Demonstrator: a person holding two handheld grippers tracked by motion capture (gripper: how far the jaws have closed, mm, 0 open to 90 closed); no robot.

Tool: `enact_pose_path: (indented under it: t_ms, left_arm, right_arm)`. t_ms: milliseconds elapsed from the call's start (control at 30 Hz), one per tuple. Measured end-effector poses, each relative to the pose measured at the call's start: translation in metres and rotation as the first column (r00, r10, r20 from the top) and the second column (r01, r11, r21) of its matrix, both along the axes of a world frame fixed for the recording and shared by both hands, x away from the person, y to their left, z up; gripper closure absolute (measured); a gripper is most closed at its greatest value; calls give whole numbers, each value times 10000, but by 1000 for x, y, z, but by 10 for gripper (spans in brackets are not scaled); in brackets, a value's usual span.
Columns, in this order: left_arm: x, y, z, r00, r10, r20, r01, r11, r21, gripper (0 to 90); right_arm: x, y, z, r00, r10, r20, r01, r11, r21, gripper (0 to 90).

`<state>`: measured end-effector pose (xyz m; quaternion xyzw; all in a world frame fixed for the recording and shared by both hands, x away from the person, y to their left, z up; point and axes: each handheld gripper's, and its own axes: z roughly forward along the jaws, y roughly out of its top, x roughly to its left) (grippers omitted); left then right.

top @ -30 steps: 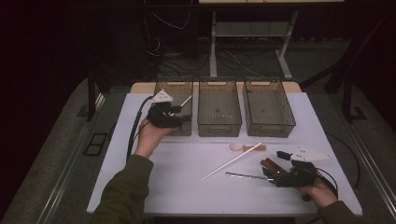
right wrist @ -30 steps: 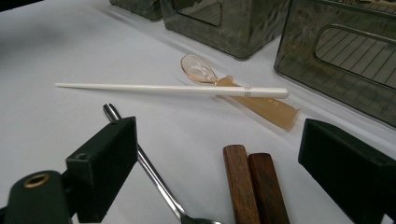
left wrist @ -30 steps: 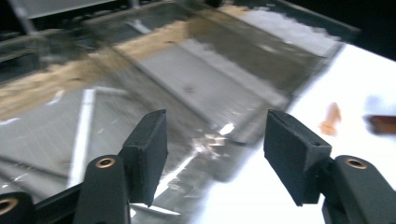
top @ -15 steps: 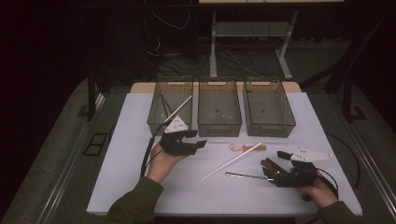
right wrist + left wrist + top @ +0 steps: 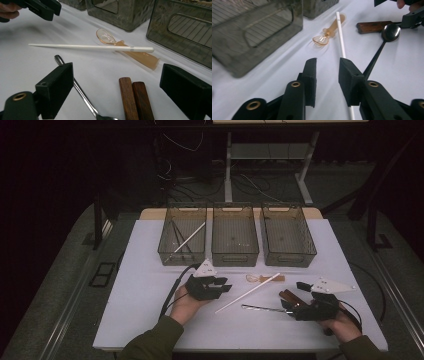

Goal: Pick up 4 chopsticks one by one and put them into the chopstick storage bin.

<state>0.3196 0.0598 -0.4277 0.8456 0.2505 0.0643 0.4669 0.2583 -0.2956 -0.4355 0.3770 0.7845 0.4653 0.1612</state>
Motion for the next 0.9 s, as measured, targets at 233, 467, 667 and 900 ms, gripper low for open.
enact_pose_path:
  t_ms: [233, 467, 667, 900]
  left_arm:
    - [-5, -18, -8, 9988, -474, -81, 477, 9979, 439, 704]
    - [-8, -31, -17, 9976, -601, -337, 626, 9952, 757, 715]
    - [-7, -36, -24, 9969, -521, -588, 569, 9949, 832, 736]
    - [-7, -39, -27, 9953, -770, -579, 839, 9883, 1271, 765]
  right_arm:
    - [0, 0, 0, 10000, 11, -27, -11, 10000, -14, 119]
    - [0, 0, -1, 10000, -4, -40, 4, 10000, -11, 119]
    - [0, 0, -1, 10000, -13, -56, 13, 10000, -8, 119]
    - [0, 0, 0, 10000, -16, -55, 16, 10000, -14, 119]
